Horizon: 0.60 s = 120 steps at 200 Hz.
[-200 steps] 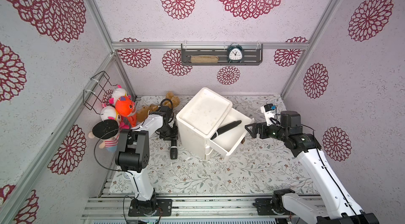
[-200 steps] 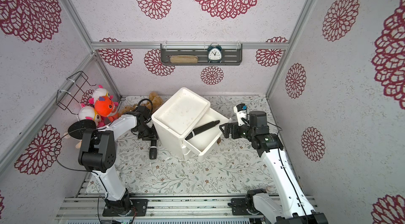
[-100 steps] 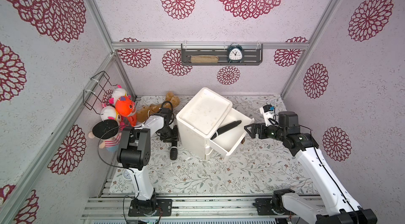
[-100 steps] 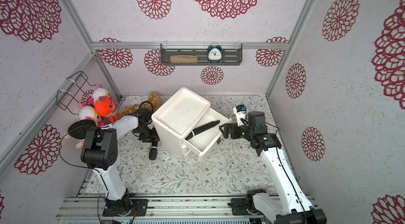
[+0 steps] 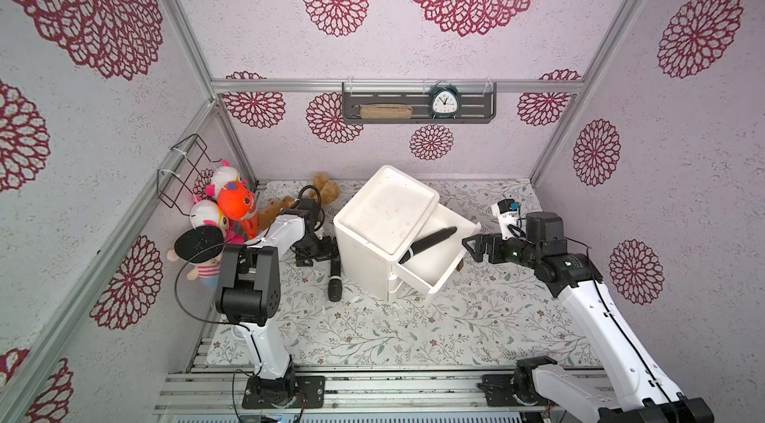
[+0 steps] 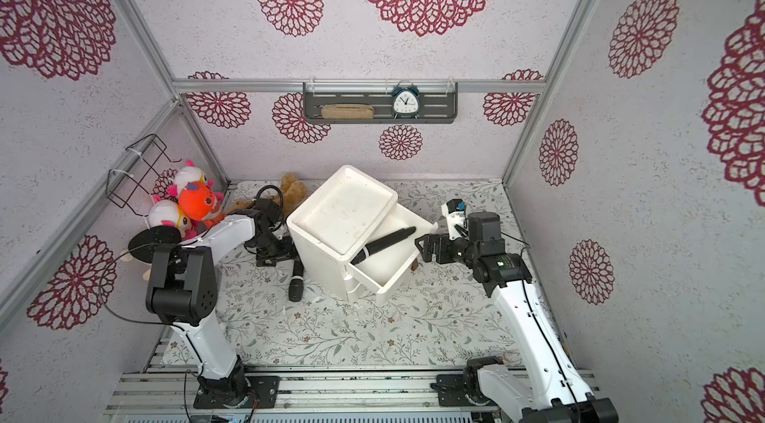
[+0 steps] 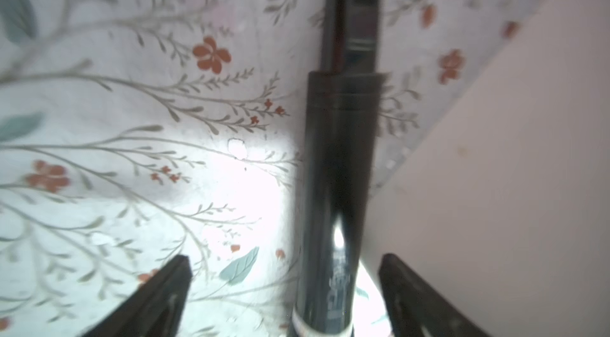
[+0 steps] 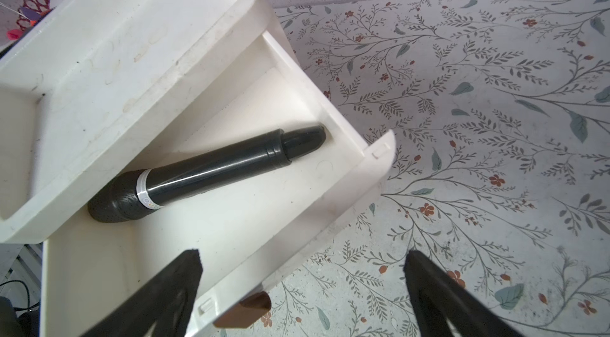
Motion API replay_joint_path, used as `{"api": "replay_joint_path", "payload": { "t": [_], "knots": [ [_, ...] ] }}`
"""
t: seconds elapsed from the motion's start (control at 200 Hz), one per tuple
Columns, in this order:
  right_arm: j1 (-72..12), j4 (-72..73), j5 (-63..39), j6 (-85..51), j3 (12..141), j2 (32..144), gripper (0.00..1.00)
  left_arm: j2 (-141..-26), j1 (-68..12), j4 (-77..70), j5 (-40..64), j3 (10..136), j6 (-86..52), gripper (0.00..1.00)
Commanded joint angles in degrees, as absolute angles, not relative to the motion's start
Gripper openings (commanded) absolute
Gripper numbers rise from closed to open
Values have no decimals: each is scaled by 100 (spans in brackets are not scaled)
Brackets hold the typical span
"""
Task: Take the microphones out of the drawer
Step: Place the microphone at the center of the board.
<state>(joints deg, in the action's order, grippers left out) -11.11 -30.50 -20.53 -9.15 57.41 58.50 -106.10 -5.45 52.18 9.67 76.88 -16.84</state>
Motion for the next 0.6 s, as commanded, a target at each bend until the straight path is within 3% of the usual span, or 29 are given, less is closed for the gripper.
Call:
{"api": "replay_joint_path", "payload": {
  "t": [0.0, 0.595],
  "knots": [
    [-1159, -3038, -1850, -974, 5816, 5744, 99, -10205, -540, 5690, 887, 8137, -1587, 97],
    [-1189, -3553, -1633, -827, 6191, 5950, 99, -9502, -380, 7744, -225, 10461, -785, 97]
  ]
}}
